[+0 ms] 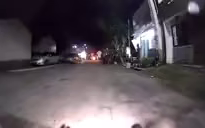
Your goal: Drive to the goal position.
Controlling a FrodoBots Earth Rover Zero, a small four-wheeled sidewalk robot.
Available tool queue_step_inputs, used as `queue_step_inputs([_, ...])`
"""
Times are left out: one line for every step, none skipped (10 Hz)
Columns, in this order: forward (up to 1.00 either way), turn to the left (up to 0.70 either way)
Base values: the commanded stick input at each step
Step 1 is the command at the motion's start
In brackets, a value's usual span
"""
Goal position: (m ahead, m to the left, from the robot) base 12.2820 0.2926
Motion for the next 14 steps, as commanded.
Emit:
queue_step_inputs([1.00, 0.00])
queue_step_inputs([1.00, 0.00])
queue_step_inputs([1.00, 0.00])
queue_step_inputs([1.00, 0.00])
queue_step_inputs([1.00, 0.00])
queue_step_inputs([1.00, 0.00])
queue_step_inputs([1.00, 0.00])
queue_step_inputs([1.00, 0.00])
queue_step_inputs([1.00, 0.00])
queue_step_inputs([1.00, 0.00])
queue_step_inputs([1.00, 0.00])
queue_step_inputs([1.00, 0.00])
queue_step_inputs([1.00, 0.00])
queue_step_inputs([1.00, 0.00])
